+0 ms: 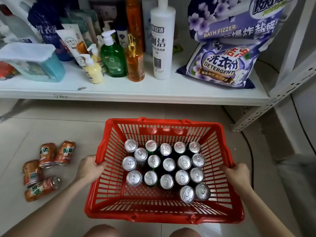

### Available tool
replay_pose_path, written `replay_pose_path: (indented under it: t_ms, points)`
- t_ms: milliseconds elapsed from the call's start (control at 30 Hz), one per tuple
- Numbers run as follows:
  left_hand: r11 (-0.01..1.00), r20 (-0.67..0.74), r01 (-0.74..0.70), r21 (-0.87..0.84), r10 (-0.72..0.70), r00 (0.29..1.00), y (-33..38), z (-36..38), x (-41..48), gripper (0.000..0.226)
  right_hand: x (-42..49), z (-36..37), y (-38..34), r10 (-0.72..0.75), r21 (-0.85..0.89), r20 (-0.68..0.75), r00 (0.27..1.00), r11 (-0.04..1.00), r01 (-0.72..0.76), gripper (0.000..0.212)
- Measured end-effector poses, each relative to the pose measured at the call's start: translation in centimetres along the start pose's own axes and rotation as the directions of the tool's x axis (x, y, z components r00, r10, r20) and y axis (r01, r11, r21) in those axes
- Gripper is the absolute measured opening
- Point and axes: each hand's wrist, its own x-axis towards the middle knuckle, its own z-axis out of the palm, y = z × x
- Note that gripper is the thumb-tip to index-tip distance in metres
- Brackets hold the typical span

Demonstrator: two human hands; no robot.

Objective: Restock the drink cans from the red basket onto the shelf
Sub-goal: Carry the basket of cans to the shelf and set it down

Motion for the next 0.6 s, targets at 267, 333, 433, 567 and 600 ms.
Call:
replay_pose_path:
  t_ms: [267,333,433,567,600]
  points:
    - [0.998,0.036,0.02,-0.062,-0.018,0.999,-1.2,0.8,2.4,0.003,1.8,1.6,0.0,-0.014,0.005,-0.011,1.0,1.0,0.014,0.016]
    - [0.997,0.041,0.027,-0.067,-0.024,0.999,-1.3,0.8,2.5,0.004,1.9,1.8,0.2,-0.008,0.0,-0.013,1.0,1.0,0.008,0.014]
    - [0.997,0.061,0.036,-0.065,-0.032,0.998,-1.3,0.8,2.7,0.004,1.9,1.8,-0.2,0.0,-0.016,-0.013,1.0,1.0,0.0,0.016]
    - [0.999,0.054,0.014,-0.034,-0.012,0.998,-1.4,1.0,2.6,0.005,1.9,1.8,-0.4,-0.036,-0.077,-0.048,0.998,0.997,0.032,0.021]
    - [1.0,0.041,-0.001,-0.02,0.001,0.999,-1.4,1.1,2.5,0.009,1.8,1.8,-0.4,-0.039,-0.088,-0.05,0.998,0.995,0.034,0.02]
